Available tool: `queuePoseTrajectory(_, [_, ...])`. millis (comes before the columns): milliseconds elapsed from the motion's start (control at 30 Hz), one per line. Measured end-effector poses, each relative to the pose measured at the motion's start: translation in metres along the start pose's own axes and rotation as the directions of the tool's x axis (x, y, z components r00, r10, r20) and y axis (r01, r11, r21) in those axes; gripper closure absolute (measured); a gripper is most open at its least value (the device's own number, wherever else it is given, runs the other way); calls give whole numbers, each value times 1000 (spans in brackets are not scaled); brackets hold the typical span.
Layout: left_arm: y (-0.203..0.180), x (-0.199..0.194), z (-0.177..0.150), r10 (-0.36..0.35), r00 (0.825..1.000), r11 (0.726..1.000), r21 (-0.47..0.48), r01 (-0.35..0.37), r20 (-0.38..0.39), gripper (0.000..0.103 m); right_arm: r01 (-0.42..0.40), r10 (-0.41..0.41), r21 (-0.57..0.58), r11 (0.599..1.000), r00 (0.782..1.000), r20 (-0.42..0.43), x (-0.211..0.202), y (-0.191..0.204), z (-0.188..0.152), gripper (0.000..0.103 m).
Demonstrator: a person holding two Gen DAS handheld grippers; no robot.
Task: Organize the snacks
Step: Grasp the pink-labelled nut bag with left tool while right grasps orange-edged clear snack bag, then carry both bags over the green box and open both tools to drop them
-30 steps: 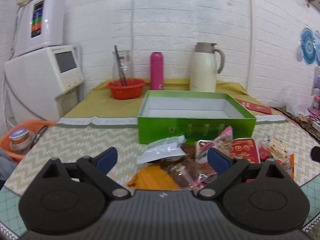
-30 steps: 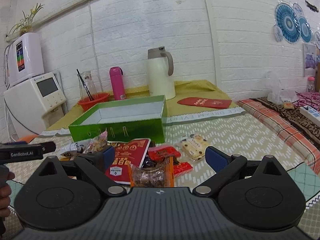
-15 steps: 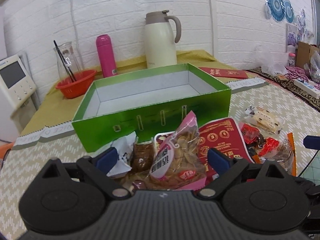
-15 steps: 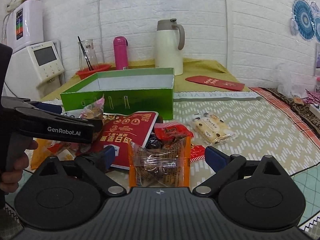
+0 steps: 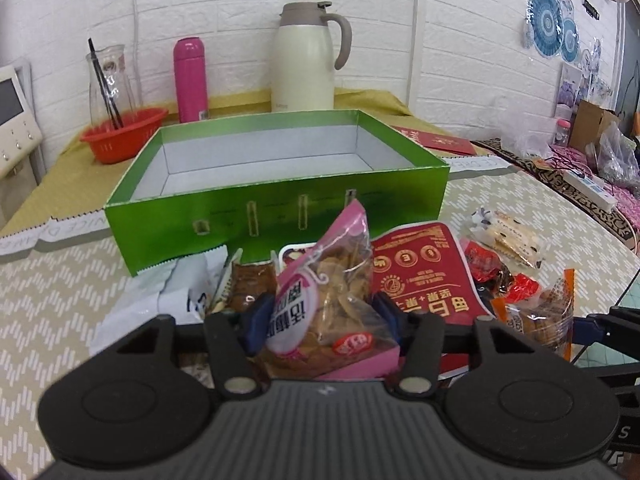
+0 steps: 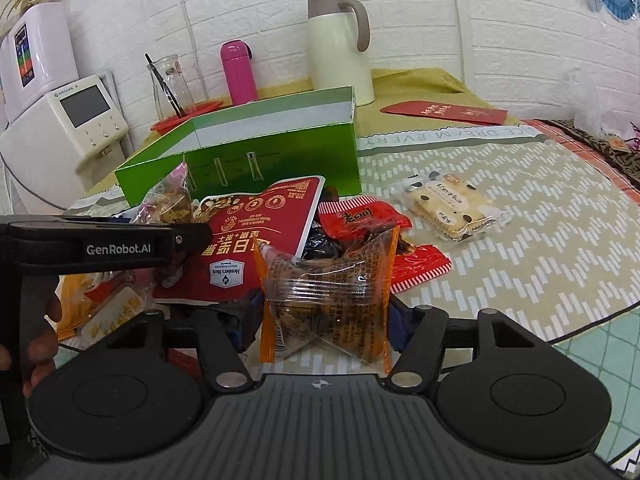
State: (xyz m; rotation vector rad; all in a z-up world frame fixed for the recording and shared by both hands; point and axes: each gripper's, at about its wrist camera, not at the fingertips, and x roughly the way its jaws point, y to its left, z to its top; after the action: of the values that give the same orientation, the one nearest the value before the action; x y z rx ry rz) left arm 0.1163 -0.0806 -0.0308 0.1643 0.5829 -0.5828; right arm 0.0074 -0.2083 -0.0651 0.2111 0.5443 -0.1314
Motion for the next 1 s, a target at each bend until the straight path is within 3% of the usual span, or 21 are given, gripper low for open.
queuePoseTrajectory(267, [4,-35,12,-25,995,999,-41,29,92,50,5,-3,-31,1000,998,64,-24,4,3,6])
queuePoseTrajectory(433, [15,-58,14,-6,993,993,-119,20,114,50,-15,22,-69,998,994,105,-36,9,12,6])
queuePoseTrajectory(667, [28,-92,-1,46,990,977,-214,-16,136,50,-67,76,-87,994,992,105,-38,18,17,6])
queuePoseTrajectory(800, [27,-100,-5,47,989,977,-214,-16,141,50,-111,118,-86,990,989,90,-34,25,16,6])
queuePoseTrajectory(1000, [38,-88,21,52,983,978,-209,-14,175,50,-197,206,-97,976,974,93,-25,28,44,8])
